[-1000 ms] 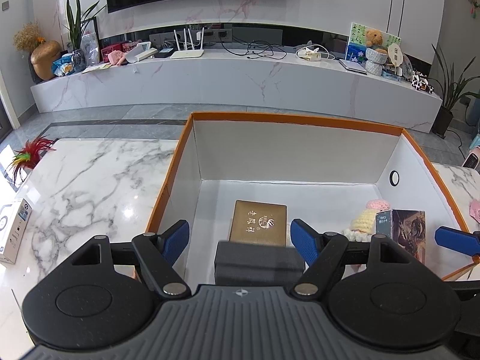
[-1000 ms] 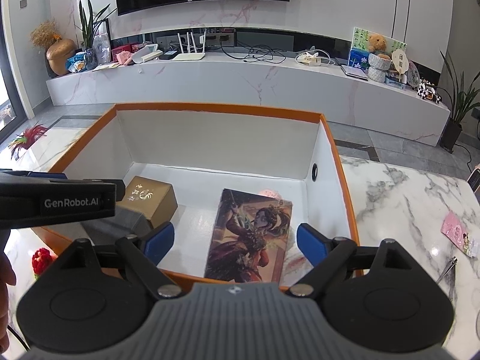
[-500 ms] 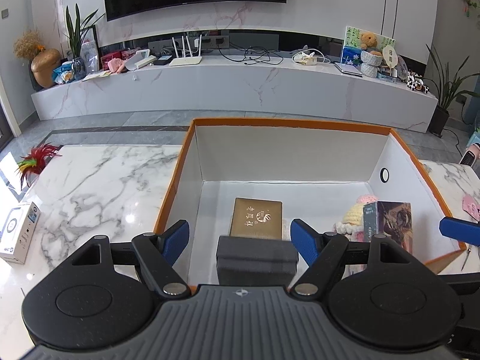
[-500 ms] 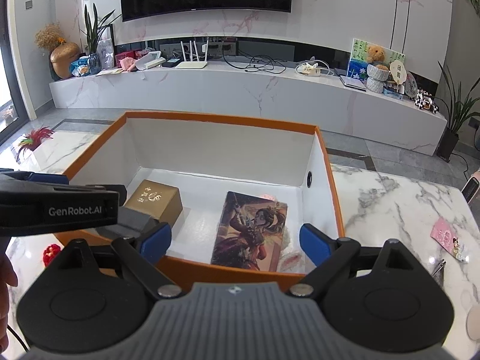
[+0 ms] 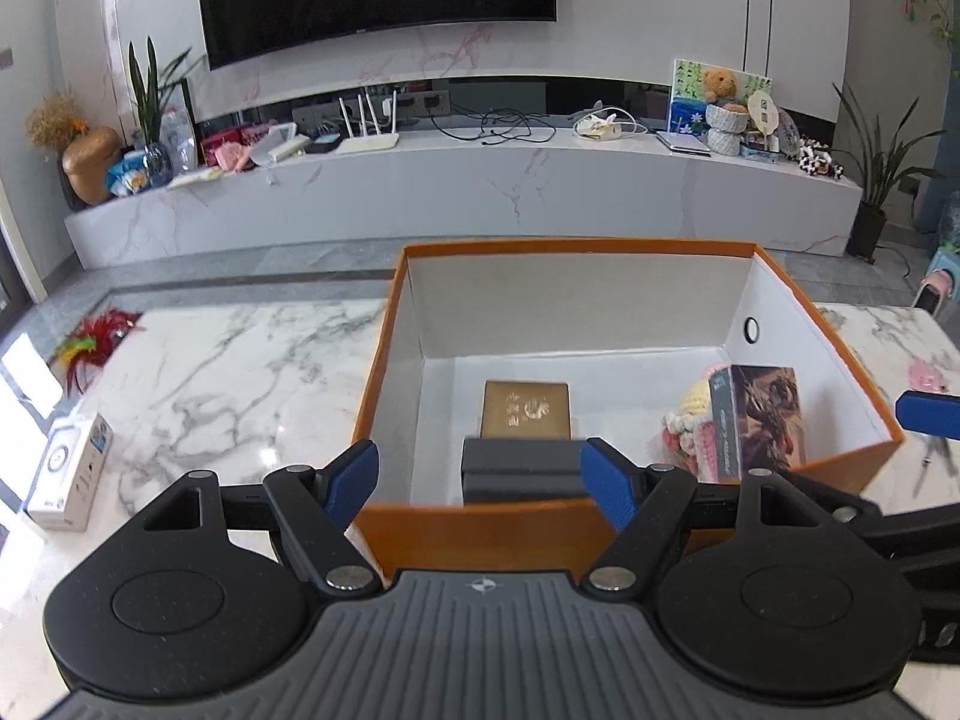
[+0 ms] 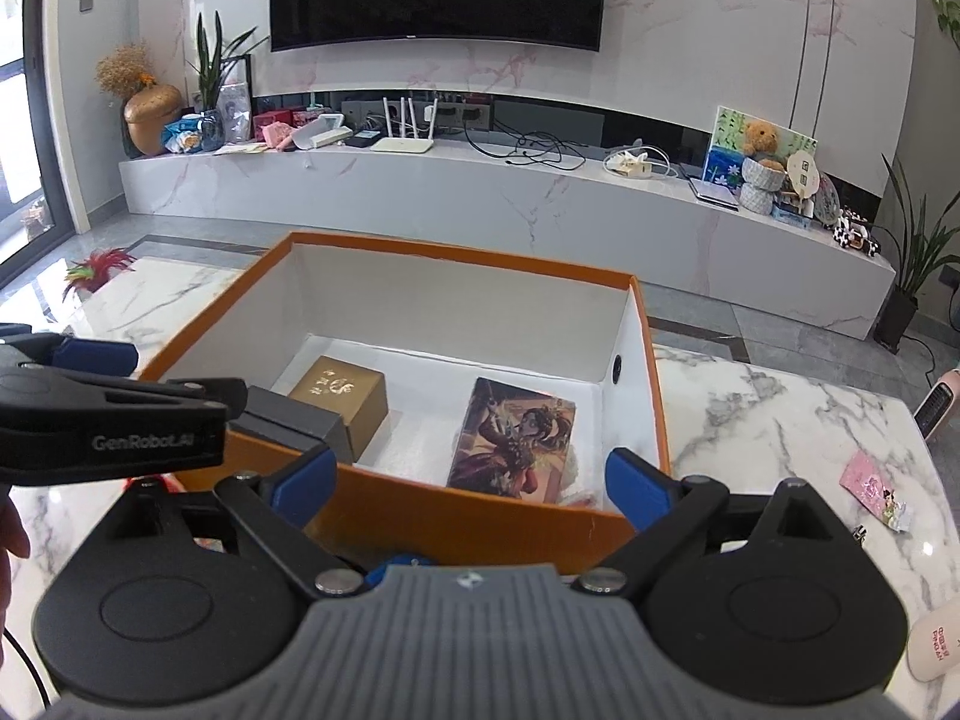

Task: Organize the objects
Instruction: 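Withdraw both tools from the orange box toward the plush toy pile, then move left tool onto white panda plush while right tool reaches brown dog plush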

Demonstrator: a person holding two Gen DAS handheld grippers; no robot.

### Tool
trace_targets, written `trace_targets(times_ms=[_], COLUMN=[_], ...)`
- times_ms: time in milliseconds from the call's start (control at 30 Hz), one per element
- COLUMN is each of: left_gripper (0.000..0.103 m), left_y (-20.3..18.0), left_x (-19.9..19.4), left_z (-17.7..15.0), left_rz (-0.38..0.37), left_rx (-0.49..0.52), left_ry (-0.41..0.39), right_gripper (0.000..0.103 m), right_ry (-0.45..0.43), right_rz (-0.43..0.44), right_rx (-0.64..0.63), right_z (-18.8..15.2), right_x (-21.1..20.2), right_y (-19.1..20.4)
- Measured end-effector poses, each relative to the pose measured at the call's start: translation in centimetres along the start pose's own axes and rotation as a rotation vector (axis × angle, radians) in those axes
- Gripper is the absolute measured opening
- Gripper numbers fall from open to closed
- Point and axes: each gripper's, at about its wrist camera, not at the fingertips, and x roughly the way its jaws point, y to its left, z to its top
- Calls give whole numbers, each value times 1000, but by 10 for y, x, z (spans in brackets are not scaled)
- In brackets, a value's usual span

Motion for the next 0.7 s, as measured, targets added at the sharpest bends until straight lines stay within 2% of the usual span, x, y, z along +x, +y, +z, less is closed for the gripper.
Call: trace_targets(times_ms=[200, 300, 467, 700], left_gripper=[88, 88, 88, 88], left_y=[25, 38, 40, 14], left_x=[-25, -36, -46, -30], left_z=[-14, -24, -56, -82], left_rz=[1, -16, -90, -203], left_rx=[-47, -118, -232, -332], left_ry=[-10, 7, 54, 169], right_gripper=[97, 97, 97, 98], right_ry=[9, 11, 29, 32], right_rz=[-17, -30, -16, -14], right_rx=[-19, 16, 127, 152], right_z=[-17, -31, -61, -83], right_x=[-21, -34, -51, -67], right_y=[-6, -16, -34, -45])
